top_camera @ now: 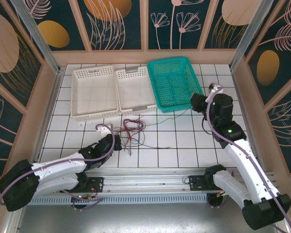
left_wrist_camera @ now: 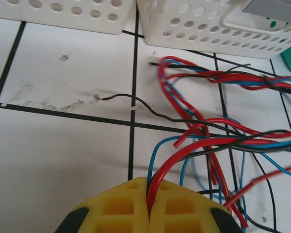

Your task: Untangle the cables

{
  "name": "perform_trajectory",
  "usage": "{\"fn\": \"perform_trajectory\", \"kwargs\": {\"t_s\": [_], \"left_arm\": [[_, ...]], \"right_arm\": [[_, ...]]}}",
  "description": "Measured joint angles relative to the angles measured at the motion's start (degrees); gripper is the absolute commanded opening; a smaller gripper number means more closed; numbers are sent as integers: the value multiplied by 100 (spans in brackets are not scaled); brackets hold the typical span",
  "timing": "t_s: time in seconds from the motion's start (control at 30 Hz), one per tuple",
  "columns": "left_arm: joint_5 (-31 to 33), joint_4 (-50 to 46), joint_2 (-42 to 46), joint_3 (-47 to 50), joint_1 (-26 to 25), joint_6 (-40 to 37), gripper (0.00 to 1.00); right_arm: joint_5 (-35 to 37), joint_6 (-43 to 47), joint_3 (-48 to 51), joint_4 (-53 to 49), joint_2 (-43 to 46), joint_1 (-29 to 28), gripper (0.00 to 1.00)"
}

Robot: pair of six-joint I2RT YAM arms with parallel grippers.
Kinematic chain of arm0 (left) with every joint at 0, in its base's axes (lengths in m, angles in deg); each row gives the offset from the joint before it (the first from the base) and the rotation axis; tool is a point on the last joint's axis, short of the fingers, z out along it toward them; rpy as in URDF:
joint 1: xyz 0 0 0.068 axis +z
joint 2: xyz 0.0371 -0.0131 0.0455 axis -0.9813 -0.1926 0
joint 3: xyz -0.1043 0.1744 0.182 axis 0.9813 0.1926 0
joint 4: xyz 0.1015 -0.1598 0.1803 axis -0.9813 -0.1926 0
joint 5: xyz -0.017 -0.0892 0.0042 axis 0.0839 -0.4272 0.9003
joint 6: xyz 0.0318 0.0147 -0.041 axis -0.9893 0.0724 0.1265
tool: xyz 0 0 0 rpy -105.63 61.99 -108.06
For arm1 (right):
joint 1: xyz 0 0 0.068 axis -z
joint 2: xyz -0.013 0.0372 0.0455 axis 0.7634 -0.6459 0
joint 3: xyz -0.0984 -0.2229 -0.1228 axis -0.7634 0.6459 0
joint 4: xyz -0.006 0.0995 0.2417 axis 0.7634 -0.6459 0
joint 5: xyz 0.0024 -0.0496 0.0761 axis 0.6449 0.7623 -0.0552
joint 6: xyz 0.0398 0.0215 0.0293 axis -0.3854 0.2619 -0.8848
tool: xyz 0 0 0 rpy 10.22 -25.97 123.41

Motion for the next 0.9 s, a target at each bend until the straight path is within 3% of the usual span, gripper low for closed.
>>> {"fn": "perform_trajectory", "kwargs": {"t_s": [0.1,0.27,0.57,0.9], "left_arm": [[-131,205,-120,-33,0,-83,0],[-411,564,-402,-168,0,-216,0],[-850,1099,-737,-328,0,-337,0],[-1263,1377,-892,-369,0,-544,0]], "right_arm": [[-487,-131,595,339,-55,-291,40],[-745,-205,916,1001,-197,-1294,56],[-702,-372,1137,2033,-1523,-2350,52],[-494,-398,1084,2590,-2769,-2616,45]]}}
